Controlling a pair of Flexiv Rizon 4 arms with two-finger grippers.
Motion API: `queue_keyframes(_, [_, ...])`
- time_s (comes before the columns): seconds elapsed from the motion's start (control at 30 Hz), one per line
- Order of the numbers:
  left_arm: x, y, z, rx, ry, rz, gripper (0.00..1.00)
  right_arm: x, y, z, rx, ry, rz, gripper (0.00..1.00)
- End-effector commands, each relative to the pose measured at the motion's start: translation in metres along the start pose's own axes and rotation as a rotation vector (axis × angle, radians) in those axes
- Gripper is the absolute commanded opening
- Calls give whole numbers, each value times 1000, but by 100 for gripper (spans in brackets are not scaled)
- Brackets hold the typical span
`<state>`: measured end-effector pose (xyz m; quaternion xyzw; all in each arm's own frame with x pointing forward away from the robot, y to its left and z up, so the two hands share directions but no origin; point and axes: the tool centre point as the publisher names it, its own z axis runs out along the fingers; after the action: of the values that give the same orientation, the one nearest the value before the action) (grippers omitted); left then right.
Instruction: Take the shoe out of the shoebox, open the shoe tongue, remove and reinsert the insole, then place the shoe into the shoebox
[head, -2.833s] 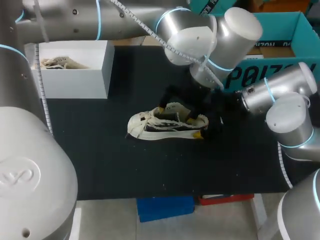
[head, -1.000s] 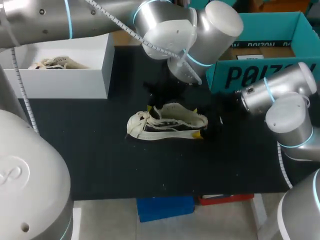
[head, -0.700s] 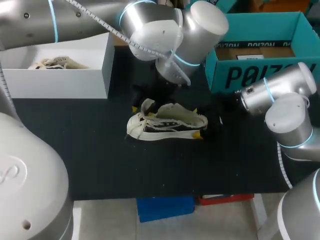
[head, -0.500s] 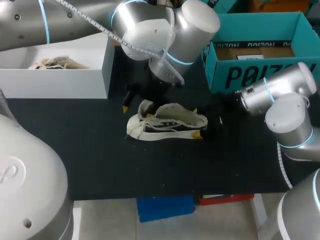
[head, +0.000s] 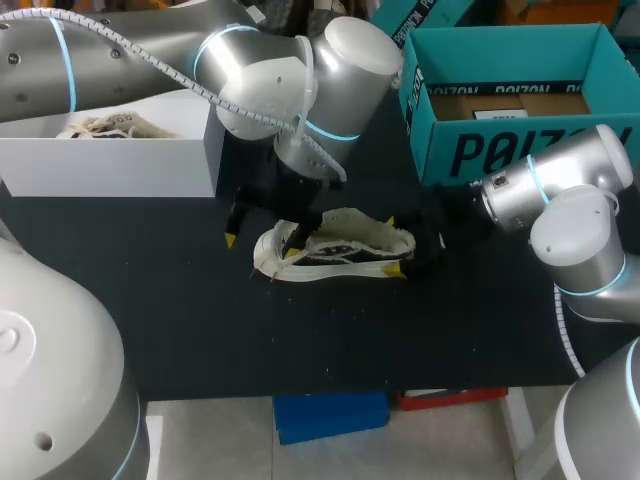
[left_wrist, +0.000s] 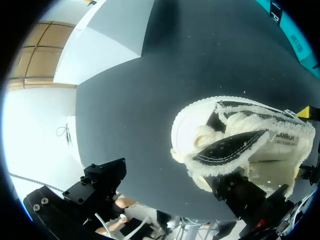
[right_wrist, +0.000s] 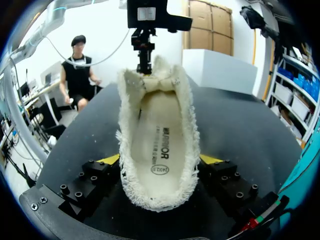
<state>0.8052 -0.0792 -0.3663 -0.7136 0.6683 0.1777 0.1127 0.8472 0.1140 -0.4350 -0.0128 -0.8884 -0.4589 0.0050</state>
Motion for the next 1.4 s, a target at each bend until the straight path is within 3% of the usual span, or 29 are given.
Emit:
queue_keyframes(0.03, [-5,-8,5,-20,32,-11,100,-1,-2,0,3,-1,2,0])
queue_keyframes(0.4, [-20,-23,-4,-13,119,-25,100,-1,-2,0,3,-1,2,0])
queue_keyframes(1.0, [-21,-31,4,11,121,-36,100,-1,-2,0,3,-1,2,0])
queue_keyframes(1.17, [-27,-30,-12,53,176,7,100,-1,-2,0,3,-1,2,0])
queue_keyframes(1.3, [-37,-27,-41,163,291,128,100,-1,-2,0,3,-1,2,0])
queue_keyframes(1.33, [-39,-27,-49,192,324,178,92,-1,-2,0,3,-1,2,0])
queue_keyframes(1.37, [-41,-26,-57,216,350,234,47,-1,-2,0,3,-1,2,0])
queue_keyframes(1.4, [-41,-24,-66,243,382,315,26,-1,-2,0,3,-1,2,0])
